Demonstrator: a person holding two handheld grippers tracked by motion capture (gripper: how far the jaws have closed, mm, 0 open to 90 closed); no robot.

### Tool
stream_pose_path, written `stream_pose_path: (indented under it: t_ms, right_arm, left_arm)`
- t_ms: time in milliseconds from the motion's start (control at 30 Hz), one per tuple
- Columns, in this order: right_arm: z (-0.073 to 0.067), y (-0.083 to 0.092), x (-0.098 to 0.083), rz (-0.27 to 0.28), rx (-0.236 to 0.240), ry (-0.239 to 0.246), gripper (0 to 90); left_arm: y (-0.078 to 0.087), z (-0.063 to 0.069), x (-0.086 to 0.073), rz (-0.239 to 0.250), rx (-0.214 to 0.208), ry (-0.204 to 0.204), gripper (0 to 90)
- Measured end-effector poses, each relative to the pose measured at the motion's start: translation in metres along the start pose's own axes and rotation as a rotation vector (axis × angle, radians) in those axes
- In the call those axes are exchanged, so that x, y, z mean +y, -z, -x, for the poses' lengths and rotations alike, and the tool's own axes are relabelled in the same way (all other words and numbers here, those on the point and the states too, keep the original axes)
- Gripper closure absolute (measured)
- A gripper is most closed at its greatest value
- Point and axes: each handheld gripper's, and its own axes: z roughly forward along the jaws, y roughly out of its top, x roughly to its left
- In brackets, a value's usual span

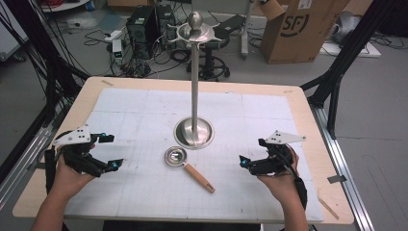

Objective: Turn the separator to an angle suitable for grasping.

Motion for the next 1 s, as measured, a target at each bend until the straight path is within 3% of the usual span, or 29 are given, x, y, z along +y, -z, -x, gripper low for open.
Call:
stream_pose_path:
  t_ms: [233, 533, 1000]
  right_arm:
    - [0.0, -0.003, -0.002, -0.018, -0.01, -0.001, 0.0]
    - [-0.014, -0.011, 0.006, -0.034, 0.009, 0.037, 0.0]
    - [-0.045, -0.043, 0.02, -0.125, 0.063, 0.112, 0.1]
  left_arm:
    - [0.0, -0.002, -0.003, -0.001, 0.011, 0.005, 2.0]
    - [0.001, -0.002, -0.004, -0.004, 0.002, 0.004, 2.0]
    - [0.002, -0.002, -0.003, 0.0, 0.0, 0.003, 2.0]
